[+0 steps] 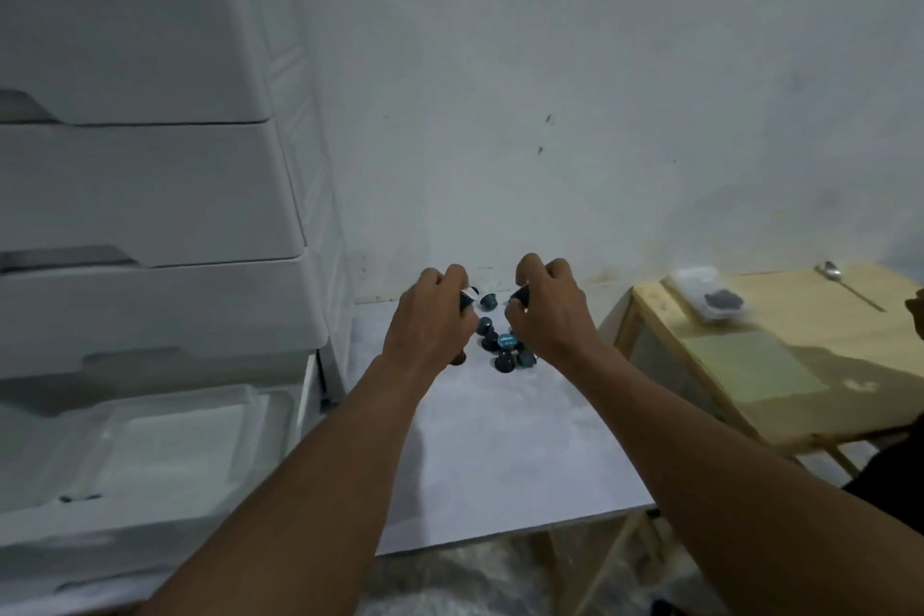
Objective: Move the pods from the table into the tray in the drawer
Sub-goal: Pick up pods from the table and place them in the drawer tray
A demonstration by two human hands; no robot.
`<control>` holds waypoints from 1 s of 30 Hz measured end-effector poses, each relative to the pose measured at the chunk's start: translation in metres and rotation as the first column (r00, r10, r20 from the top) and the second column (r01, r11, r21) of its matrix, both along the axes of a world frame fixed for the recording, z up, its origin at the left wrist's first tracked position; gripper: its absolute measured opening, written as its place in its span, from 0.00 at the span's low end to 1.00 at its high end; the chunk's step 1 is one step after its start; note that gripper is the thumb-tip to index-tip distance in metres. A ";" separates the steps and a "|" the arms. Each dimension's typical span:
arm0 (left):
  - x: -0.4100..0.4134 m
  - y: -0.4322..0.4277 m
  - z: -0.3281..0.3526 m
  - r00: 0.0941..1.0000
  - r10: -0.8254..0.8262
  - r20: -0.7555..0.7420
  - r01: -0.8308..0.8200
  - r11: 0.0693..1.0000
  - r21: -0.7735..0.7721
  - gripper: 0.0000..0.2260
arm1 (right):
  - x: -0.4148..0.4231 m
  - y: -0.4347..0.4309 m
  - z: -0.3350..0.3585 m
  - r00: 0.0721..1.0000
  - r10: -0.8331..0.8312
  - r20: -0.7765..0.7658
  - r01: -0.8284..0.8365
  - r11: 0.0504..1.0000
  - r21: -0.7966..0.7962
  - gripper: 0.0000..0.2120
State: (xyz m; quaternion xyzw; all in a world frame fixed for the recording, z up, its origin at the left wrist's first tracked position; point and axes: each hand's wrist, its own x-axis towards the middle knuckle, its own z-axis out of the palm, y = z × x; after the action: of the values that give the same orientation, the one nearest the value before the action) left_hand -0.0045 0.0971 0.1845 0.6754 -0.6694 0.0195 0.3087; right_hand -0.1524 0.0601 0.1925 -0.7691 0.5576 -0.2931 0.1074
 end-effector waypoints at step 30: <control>0.222 0.194 -0.005 0.917 0.365 -0.158 -0.349 0.929 0.122 0.12 | 0.235 0.139 -0.008 0.856 0.517 0.007 -0.517 0.856 0.027 0.20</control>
State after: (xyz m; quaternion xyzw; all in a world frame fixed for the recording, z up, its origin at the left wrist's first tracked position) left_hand 0.2176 0.2913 0.1798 0.7986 -0.5049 -0.0156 0.3273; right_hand 0.0828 0.1992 0.1843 -0.8891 0.3348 -0.2457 0.1926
